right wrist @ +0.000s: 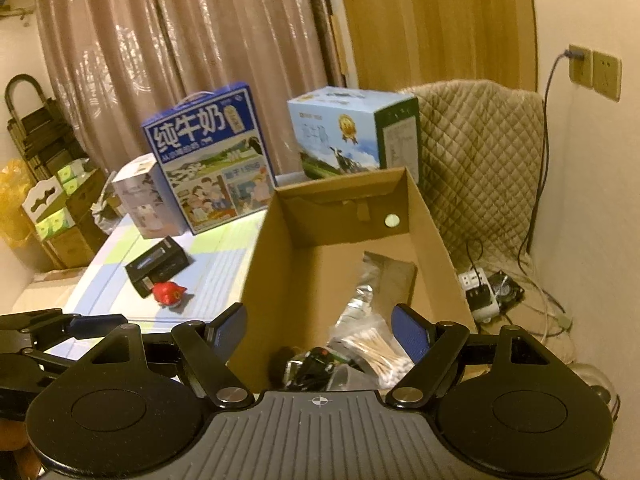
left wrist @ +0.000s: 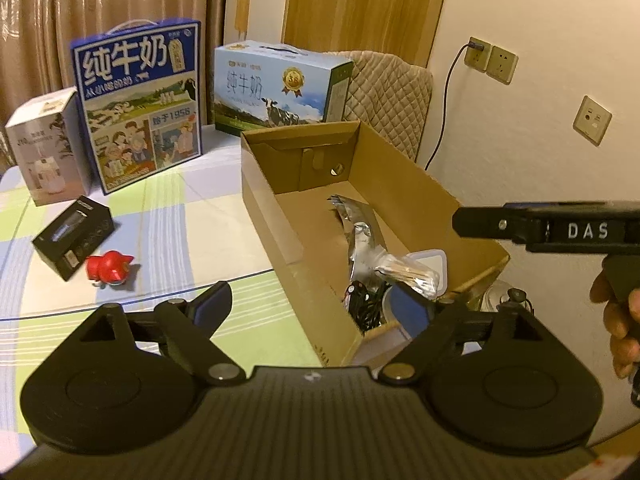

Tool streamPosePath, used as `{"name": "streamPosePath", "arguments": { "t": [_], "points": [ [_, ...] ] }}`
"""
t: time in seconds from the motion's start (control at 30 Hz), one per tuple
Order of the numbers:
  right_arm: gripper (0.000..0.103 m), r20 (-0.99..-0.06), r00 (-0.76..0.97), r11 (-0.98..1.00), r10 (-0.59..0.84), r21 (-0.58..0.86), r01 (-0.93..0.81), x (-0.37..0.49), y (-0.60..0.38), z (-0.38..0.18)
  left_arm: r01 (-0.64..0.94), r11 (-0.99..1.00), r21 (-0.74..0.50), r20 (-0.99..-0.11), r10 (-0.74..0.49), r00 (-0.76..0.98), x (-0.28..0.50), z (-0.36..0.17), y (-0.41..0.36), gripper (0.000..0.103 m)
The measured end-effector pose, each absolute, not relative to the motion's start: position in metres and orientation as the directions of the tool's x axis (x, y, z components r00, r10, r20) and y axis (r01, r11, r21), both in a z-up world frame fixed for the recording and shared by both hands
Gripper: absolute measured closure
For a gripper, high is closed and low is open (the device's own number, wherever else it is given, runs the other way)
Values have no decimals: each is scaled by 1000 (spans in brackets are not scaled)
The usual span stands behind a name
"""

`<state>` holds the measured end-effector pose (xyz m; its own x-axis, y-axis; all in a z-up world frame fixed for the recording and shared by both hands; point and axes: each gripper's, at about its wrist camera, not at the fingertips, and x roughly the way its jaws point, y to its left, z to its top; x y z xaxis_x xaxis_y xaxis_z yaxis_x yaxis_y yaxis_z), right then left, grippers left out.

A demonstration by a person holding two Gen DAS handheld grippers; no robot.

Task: Organize objects
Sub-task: 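Open the right tool to drop the swab bag into the box, then move both open tools back toward the red toy and black shaver box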

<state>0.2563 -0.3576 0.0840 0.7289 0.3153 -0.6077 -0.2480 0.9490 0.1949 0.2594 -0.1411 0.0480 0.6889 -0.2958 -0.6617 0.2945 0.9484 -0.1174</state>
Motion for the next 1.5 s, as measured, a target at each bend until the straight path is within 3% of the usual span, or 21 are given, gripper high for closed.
{"name": "streamPosePath", "arguments": {
  "t": [0.27, 0.9, 1.5],
  "points": [
    [26, -580, 742, 942, 336, 185, -282, 227, -337, 110, 263, 961, -90, -636, -258, 727, 223, 66, -102, 2],
    [26, -564, 680, 875, 468, 192, -444, 190, -241, 107, 51, 999, 11, -623, -33, 781, 161, 72, 31, 1],
    [26, -576, 674, 876, 462, 175, -450, 242, -137, 26, -106, 994, -32, -620, 64, 782, 227, 11, 121, 1]
  ]
}}
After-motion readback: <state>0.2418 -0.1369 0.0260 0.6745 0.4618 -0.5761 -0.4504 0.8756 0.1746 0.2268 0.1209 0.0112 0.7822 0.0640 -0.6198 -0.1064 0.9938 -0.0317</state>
